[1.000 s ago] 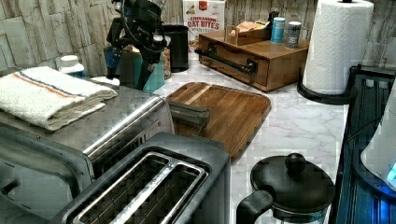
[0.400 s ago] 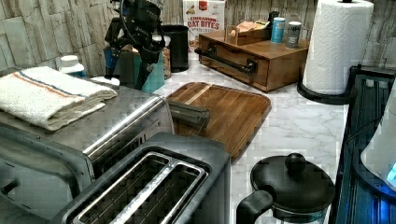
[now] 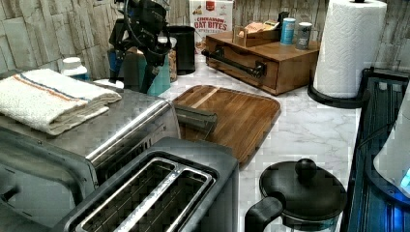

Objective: Put the bowl in the oven.

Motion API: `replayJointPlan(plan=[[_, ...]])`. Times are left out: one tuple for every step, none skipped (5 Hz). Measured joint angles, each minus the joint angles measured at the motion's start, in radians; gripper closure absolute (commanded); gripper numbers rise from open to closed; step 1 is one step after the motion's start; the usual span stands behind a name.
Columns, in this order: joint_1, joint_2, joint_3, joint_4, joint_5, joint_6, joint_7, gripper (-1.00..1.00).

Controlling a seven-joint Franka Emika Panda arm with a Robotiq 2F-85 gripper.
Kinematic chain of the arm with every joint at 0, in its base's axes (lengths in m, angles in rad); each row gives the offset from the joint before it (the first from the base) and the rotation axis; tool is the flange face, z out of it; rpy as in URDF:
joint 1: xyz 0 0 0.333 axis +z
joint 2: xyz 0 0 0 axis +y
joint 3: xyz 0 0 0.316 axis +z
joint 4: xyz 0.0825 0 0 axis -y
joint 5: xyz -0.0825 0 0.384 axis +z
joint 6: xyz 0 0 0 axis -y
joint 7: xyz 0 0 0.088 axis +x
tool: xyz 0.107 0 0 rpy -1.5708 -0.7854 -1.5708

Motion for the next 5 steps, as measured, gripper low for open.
replayJointPlan(plan=[[0.000,0.000,0.000,-0.004,0.000,-0.002,0.000,-1.00],[0.000,0.004,0.000,-0.004,0.000,-0.002,0.000,-1.00],[0.003,0.005,-0.004,-0.004,0.000,0.000,0.000,-1.00],[0.000,0.005,-0.002,-0.004,0.000,0.000,0.000,-1.00],[-0.001,0.007,-0.001,-0.004,0.001,0.010,0.000,-1.00]])
